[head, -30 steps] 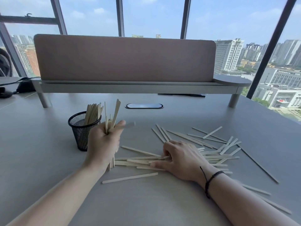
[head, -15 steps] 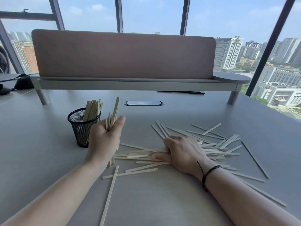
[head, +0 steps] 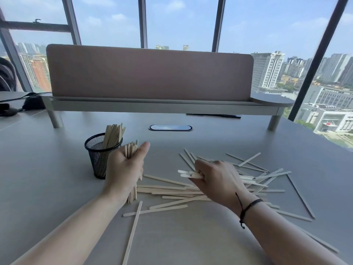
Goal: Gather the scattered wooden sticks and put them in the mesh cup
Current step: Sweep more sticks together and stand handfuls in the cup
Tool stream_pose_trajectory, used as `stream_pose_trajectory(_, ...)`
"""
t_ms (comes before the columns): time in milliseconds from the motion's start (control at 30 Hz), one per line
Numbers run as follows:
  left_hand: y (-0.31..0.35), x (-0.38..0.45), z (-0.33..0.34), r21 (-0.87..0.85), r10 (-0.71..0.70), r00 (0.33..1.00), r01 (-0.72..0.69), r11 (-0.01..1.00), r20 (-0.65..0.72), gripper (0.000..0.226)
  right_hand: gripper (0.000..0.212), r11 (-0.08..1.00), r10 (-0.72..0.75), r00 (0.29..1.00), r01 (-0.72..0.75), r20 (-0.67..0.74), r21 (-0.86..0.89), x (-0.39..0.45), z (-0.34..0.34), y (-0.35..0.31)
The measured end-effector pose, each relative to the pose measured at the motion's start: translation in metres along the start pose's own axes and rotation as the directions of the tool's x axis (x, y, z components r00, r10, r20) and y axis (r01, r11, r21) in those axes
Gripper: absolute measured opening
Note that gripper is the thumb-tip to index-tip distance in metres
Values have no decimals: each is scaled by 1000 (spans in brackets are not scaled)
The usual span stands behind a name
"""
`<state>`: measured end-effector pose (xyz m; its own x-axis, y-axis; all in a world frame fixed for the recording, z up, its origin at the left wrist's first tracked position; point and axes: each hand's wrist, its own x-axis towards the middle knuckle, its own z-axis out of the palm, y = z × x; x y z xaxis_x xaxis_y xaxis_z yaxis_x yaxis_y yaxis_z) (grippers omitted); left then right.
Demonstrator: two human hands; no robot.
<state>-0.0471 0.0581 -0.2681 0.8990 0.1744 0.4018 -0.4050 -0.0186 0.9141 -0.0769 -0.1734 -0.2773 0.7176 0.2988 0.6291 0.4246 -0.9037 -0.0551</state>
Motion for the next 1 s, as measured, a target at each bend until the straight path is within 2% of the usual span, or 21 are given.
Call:
stream_pose_trajectory(100,4,-1,2,-38,-29,1000,29,999,5,63,44,980,73,994,-57,-80,191,17,-16,-18)
stream_pose_trajectory(200,10,-2,2,-65,-25,999,27,998,27,62,54,841,192,972,-92,-135,534,42,-47,-54)
stream_pose_trajectory(267,14,-3,2,-109,-44,997,50,993,57,59,57,683,268,952,-82,-145,726,59,-64,-73)
stream_pose_trajectory(367,20,-6,3,-189,-46,990,71,980,132,58,59,368,369,929,-113,-33,923,75,-73,-88)
stream_pose_trajectory(433,24,-11,4,-223,-36,985,73,972,167,58,57,149,380,919,-178,111,973,76,-66,-91)
stream_pose_trajectory(500,27,-15,6,-245,-31,980,80,966,196,54,55,43,374,904,-240,207,970,71,-53,-91)
stream_pose_trajectory(633,28,-20,8,-262,-42,971,105,959,235,49,54,-12,395,879,-287,269,958,54,-32,-88)
stream_pose_trajectory(733,22,-21,9,-211,-36,969,89,973,244,51,54,-27,418,858,-316,298,948,43,-22,-86)
stream_pose_trajectory(900,11,-23,10,-139,19,970,15,990,243,61,51,134,372,881,-361,291,923,29,-6,-93)
stream_pose_trajectory(1000,5,-19,10,-96,22,970,2,995,244,61,58,195,320,904,-356,284,914,27,-11,-98)
